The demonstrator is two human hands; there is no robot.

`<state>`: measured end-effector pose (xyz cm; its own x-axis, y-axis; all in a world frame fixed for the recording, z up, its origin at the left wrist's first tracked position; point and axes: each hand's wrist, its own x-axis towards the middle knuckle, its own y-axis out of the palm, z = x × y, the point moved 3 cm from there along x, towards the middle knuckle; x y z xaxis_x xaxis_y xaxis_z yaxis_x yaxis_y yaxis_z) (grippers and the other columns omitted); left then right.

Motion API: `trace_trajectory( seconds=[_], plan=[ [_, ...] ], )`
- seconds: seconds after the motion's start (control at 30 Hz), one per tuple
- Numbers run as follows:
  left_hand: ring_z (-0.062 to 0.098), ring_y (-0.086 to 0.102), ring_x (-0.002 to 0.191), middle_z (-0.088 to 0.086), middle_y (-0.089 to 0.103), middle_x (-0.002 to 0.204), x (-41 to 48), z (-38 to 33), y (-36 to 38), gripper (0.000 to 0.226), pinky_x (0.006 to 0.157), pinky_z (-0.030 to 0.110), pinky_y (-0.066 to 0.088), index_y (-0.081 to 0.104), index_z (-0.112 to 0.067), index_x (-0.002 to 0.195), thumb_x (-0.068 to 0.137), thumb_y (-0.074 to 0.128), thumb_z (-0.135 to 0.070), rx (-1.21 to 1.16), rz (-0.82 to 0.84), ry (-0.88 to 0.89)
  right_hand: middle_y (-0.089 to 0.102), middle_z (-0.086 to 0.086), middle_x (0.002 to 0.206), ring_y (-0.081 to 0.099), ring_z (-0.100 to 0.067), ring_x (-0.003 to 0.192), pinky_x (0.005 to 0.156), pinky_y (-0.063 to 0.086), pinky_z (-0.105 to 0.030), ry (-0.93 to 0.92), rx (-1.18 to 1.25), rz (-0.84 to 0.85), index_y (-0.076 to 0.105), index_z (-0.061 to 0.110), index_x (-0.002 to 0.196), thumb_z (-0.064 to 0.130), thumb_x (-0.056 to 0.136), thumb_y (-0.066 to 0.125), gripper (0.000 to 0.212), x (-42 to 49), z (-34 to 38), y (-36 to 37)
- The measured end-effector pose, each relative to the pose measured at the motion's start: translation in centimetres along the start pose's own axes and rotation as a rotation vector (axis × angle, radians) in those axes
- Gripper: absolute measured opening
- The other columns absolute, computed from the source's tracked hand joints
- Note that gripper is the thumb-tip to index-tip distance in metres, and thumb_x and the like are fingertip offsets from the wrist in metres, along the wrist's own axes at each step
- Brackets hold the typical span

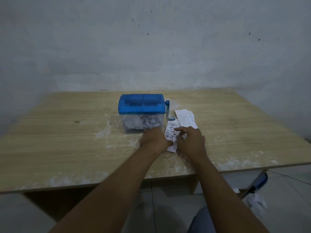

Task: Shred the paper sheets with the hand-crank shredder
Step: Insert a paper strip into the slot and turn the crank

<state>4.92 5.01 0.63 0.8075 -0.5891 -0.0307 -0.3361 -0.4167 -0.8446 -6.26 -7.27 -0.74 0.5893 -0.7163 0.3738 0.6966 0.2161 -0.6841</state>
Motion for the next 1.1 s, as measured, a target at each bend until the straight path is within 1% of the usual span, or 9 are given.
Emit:
trace_trajectory(
  seconds=[0.17, 0.23, 0.4, 0.5, 0.63, 0.77, 0.87, 1.0, 1.1],
  plan=[
    [0.02, 0.073, 0.091, 0.001, 0.077, 0.105, 0.3, 0.1, -0.3, 0.051, 0.075, 0.033, 0.061, 0.078, -0.021, 0.109, 0.072, 0.089, -0.055, -0.034, 0.032, -0.013, 0.07, 0.021, 0.09, 0.065, -0.013, 0.096, 0.091, 0.056, -0.046, 0.022, 0.077, 0.006, 0.076, 0.045, 0.105, 0.021, 0.081, 0.071, 0.035, 0.1, -0.4, 0.0],
    [0.018, 0.073, 0.093, -0.002, 0.078, 0.108, 0.3, 0.1, -0.3, 0.051, 0.08, 0.035, 0.062, 0.08, -0.024, 0.111, 0.071, 0.088, -0.055, -0.057, 0.034, -0.015, 0.071, 0.022, 0.088, 0.066, -0.012, 0.092, 0.086, 0.058, -0.044, 0.018, 0.119, 0.012, 0.076, 0.045, 0.106, 0.021, 0.08, 0.072, 0.036, 0.0, -0.5, -0.1],
    [0.008, 0.07, 0.087, -0.012, 0.076, 0.092, -0.6, 0.4, -1.0, 0.013, 0.08, 0.03, 0.059, 0.077, -0.029, 0.085, 0.084, 0.088, -0.036, -0.228, -0.017, 0.036, 0.072, 0.021, 0.09, 0.066, -0.01, 0.093, 0.087, 0.059, -0.044, 0.008, 0.167, 0.012, 0.078, 0.041, 0.108, 0.025, 0.081, 0.071, 0.032, -0.2, -0.4, -0.4],
    [0.01, 0.072, 0.092, -0.004, 0.079, 0.102, -1.1, 0.4, -1.5, 0.021, 0.081, 0.028, 0.057, 0.081, -0.02, 0.105, 0.088, 0.087, -0.03, -0.334, -0.012, 0.08, 0.072, 0.02, 0.095, 0.064, -0.014, 0.097, 0.088, 0.057, -0.04, 0.023, 0.204, -0.003, 0.075, 0.044, 0.113, 0.034, 0.083, 0.073, 0.031, -0.2, -0.4, -0.5],
    [0.005, 0.073, 0.089, -0.001, 0.081, 0.105, -1.6, -0.4, -2.6, 0.024, 0.075, 0.019, 0.056, 0.082, -0.016, 0.115, 0.093, 0.082, -0.026, -0.381, 0.008, 0.181, 0.066, 0.008, 0.115, 0.065, -0.012, 0.1, 0.074, 0.052, -0.019, 0.113, 0.415, -0.1, 0.064, 0.034, 0.136, 0.038, 0.095, 0.076, 0.043, -0.3, 0.7, -2.8],
    [0.001, 0.072, 0.091, -0.004, 0.078, 0.109, -2.6, -2.0, -4.5, 0.03, 0.077, 0.014, 0.057, 0.078, -0.015, 0.122, 0.094, 0.081, -0.026, -0.525, -0.003, 0.262, 0.071, -0.001, 0.112, 0.073, -0.013, 0.093, 0.076, 0.063, -0.035, 0.31, 0.639, -0.05, 0.046, 0.031, 0.145, 0.052, 0.089, 0.078, 0.067, -0.3, 2.6, -5.8],
    [0.0, 0.075, 0.082, -0.007, 0.08, 0.095, -3.1, -2.9, -7.2, 0.027, 0.078, 0.017, 0.061, 0.082, -0.015, 0.109, 0.088, 0.087, -0.031, -0.656, -0.124, 0.314, 0.078, -0.012, 0.105, 0.078, -0.019, 0.089, 0.072, 0.064, -0.034, 0.284, 0.86, 0.053, 0.052, 0.027, 0.139, 0.039, 0.089, 0.082, 0.06, 0.1, 5.0, -8.0],
    [0.002, 0.076, 0.076, -0.004, 0.081, 0.084, -2.4, -3.0, -11.9, 0.026, 0.072, 0.016, 0.058, 0.084, -0.008, 0.099, 0.082, 0.092, -0.027, -0.717, -0.207, 0.359, 0.076, -0.019, 0.089, 0.075, -0.024, 0.085, 0.079, 0.064, -0.037, 0.055, 0.89, 0.09, 0.058, 0.02, 0.133, 0.015, 0.084, 0.088, 0.057, 1.9, 8.7, -9.9],
    [0.002, 0.075, 0.076, -0.002, 0.08, 0.082, -1.8, -2.7, -15.4, 0.023, 0.071, 0.019, 0.059, 0.083, -0.006, 0.096, 0.082, 0.092, -0.023, -0.73, -0.246, 0.417, 0.074, -0.025, 0.086, 0.075, -0.033, 0.083, 0.082, 0.065, -0.046, -0.04, 0.885, 0.081, 0.053, 0.012, 0.108, 0.005, 0.081, 0.089, 0.045, 3.6, 11.3, -10.4]
  ],
)
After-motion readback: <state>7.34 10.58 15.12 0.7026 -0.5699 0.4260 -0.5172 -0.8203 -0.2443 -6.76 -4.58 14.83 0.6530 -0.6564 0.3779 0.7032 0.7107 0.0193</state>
